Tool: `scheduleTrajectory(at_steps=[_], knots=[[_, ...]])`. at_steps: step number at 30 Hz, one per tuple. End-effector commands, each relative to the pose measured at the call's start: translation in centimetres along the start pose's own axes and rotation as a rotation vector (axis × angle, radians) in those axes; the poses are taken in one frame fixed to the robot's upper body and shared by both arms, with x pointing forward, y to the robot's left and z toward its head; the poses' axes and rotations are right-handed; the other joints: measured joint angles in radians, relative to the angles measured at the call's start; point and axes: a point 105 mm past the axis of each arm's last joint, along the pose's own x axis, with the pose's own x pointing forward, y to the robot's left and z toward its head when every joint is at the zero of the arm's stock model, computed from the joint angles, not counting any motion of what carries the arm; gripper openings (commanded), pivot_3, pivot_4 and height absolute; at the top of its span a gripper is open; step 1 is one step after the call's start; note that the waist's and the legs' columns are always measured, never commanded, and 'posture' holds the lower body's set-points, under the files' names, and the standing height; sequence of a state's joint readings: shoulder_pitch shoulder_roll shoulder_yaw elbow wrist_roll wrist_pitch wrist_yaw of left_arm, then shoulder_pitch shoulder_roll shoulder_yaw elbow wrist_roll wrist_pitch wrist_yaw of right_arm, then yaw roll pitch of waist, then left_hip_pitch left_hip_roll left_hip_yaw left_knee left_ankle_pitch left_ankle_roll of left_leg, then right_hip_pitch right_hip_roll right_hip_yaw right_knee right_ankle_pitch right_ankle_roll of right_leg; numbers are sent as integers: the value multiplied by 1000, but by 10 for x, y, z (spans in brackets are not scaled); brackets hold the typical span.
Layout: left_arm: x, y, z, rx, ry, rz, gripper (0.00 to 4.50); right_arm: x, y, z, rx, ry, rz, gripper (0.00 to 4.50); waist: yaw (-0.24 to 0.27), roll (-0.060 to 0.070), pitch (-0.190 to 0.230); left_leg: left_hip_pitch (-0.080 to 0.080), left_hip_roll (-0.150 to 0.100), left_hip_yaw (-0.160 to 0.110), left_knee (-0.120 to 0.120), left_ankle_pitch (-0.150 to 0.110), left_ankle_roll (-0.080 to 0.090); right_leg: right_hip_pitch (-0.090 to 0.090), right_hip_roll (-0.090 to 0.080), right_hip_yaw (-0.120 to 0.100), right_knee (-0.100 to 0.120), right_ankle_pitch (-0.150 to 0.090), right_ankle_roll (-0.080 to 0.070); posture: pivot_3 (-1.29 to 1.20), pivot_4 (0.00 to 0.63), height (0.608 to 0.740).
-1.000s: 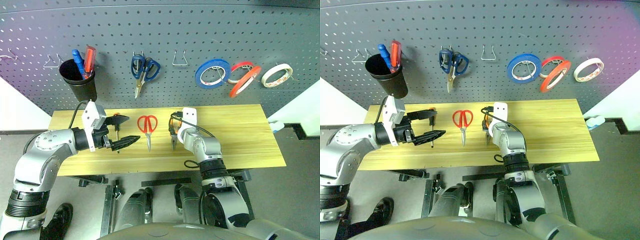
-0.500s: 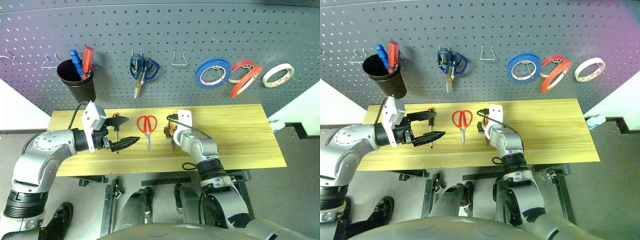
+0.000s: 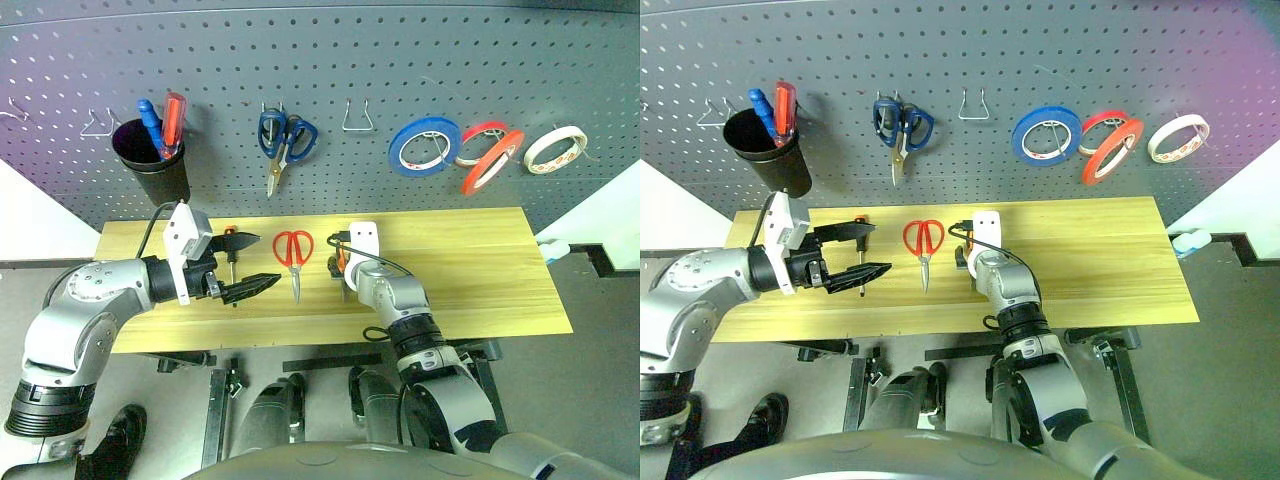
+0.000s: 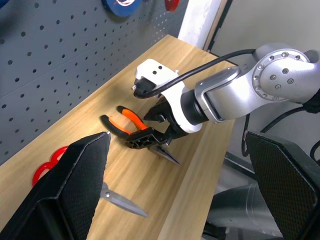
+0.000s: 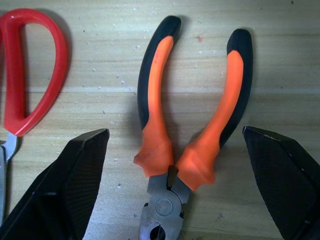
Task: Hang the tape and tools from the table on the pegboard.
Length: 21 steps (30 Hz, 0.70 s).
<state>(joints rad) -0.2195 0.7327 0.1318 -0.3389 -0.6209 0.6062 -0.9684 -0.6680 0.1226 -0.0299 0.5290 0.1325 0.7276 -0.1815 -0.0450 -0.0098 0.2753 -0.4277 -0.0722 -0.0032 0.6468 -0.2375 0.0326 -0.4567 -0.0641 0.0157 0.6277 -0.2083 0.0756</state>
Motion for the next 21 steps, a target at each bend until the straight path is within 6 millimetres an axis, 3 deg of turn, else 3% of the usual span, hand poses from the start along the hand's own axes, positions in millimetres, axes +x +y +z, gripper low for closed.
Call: scheduleTrajectory(at_steps=[1, 7, 21], knots=[[-3, -3, 12, 40, -20, -7, 4500, -1, 16, 8, -13, -19, 33, 3918, 0, 0, 0, 0, 0, 0, 0, 0, 0, 0, 0, 0, 0, 0, 0, 28, 282, 740], [-3, -4, 14, 39, -21, -6, 4500, 1, 13, 6, -27, -6, 14, 2066, 0, 0, 0, 0, 0, 0, 0, 0, 0, 0, 0, 0, 0, 0, 0, 29, 284, 740], [-3, -4, 15, 38, -25, 0, 4500, 2, -2, 15, -23, -50, 16, 2067, 0, 0, 0, 0, 0, 0, 0, 0, 0, 0, 0, 0, 0, -1, -1, 27, 288, 740]])
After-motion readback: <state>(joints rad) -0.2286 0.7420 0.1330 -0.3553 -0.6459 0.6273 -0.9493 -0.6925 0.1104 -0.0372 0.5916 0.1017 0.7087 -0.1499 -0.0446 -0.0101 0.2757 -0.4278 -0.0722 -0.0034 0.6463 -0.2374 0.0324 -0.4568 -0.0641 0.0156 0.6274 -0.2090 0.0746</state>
